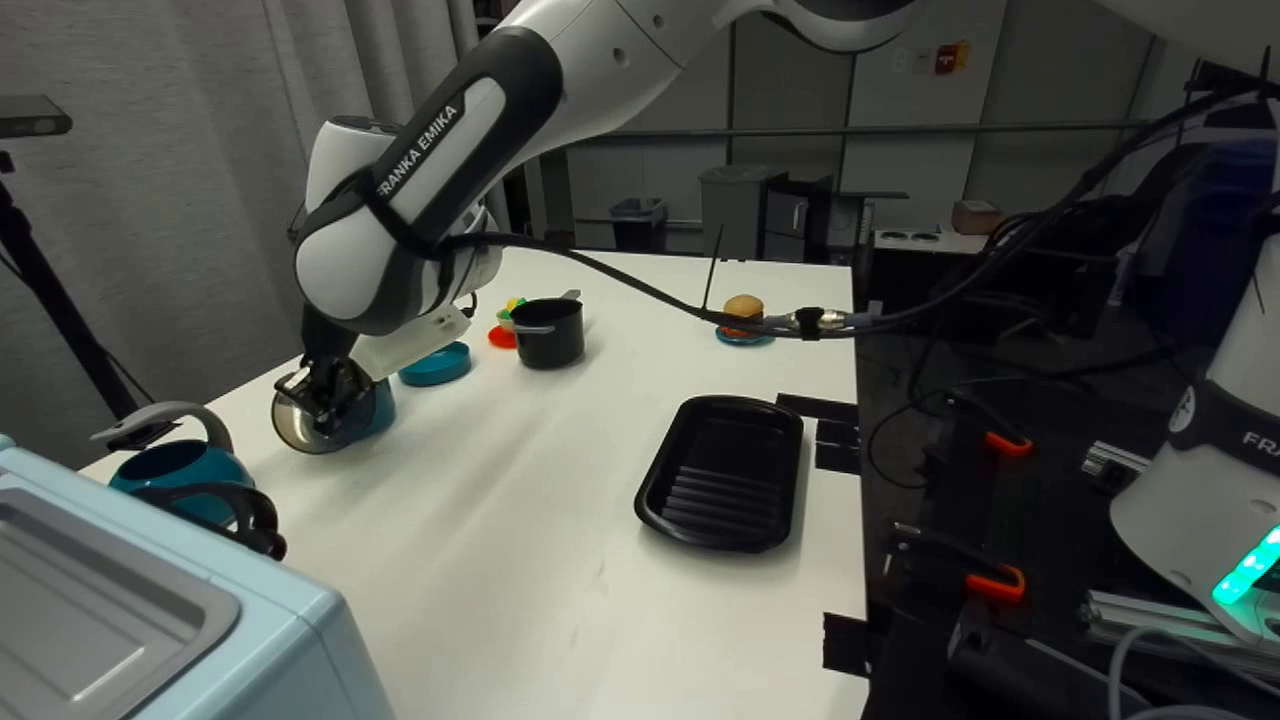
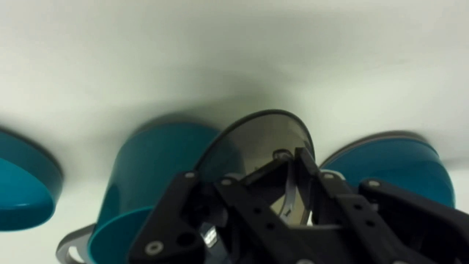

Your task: Take lid from the blue pot and put it on the table

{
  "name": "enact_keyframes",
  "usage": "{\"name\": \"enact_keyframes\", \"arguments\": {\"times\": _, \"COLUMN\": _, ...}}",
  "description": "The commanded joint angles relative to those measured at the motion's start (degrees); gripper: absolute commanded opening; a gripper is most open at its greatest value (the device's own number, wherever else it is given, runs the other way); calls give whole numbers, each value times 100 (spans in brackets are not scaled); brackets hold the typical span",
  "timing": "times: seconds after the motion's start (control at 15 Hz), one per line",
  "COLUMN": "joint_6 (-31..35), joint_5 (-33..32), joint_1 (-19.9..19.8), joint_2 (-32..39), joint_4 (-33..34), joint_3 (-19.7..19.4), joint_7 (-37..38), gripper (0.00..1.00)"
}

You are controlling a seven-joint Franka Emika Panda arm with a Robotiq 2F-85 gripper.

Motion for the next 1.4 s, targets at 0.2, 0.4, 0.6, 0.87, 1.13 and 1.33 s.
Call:
{"name": "enact_keyframes", "arguments": {"times": 0.2, "joint_6": -268, "joint_5": 13, "joint_1": -1, "joint_2": -587, "joint_4": -1370, "joint_3": 66, "joint_7": -17, "gripper": 3}}
{"name": "enact_keyframes", "arguments": {"times": 0.4, "joint_6": -433, "joint_5": 62, "joint_1": 12, "joint_2": -804, "joint_4": -1700, "joint_3": 86, "joint_7": 91, "gripper": 3}}
{"name": "enact_keyframes", "arguments": {"times": 0.6, "joint_6": -876, "joint_5": 146, "joint_1": 63, "joint_2": -1033, "joint_4": -1928, "joint_3": 11, "joint_7": 405, "gripper": 3}}
{"name": "enact_keyframes", "arguments": {"times": 0.87, "joint_6": -2050, "joint_5": 281, "joint_1": -475, "joint_2": -1587, "joint_4": -1865, "joint_3": 13, "joint_7": 146, "gripper": 39}}
{"name": "enact_keyframes", "arguments": {"times": 1.13, "joint_6": -2770, "joint_5": 308, "joint_1": -780, "joint_2": -1763, "joint_4": -1636, "joint_3": -51, "joint_7": 152, "gripper": 69}}
{"name": "enact_keyframes", "arguments": {"times": 1.33, "joint_6": -2768, "joint_5": 301, "joint_1": -816, "joint_2": -1820, "joint_4": -1651, "joint_3": -69, "joint_7": 240, "gripper": 90}}
